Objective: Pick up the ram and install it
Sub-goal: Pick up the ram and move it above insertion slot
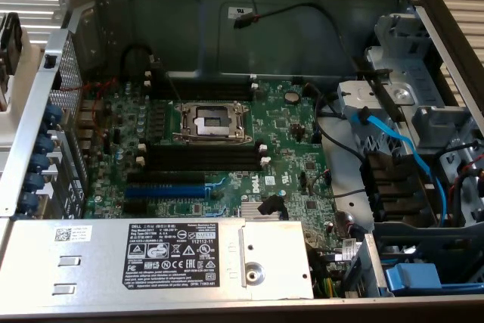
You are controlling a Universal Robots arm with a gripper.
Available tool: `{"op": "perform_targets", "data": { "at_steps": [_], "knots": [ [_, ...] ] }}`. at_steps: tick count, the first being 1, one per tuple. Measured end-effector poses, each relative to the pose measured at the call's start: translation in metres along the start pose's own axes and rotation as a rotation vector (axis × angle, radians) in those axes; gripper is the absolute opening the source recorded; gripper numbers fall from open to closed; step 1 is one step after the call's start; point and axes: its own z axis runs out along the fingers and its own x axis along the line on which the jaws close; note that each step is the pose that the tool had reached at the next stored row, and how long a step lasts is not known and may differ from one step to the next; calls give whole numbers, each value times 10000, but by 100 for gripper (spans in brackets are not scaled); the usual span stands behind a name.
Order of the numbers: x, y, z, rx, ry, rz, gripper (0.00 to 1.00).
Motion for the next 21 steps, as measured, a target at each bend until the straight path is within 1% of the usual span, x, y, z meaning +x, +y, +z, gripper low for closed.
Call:
{"op": "perform_targets", "data": {
  "at_steps": [6, 16, 21],
  "knots": [
    [-10, 10, -212, 1, 0, 0, 12],
    [-46, 32, -661, -1, 10, 0, 12],
    [-54, 39, -806, 0, 10, 1, 12]
  ]
}}
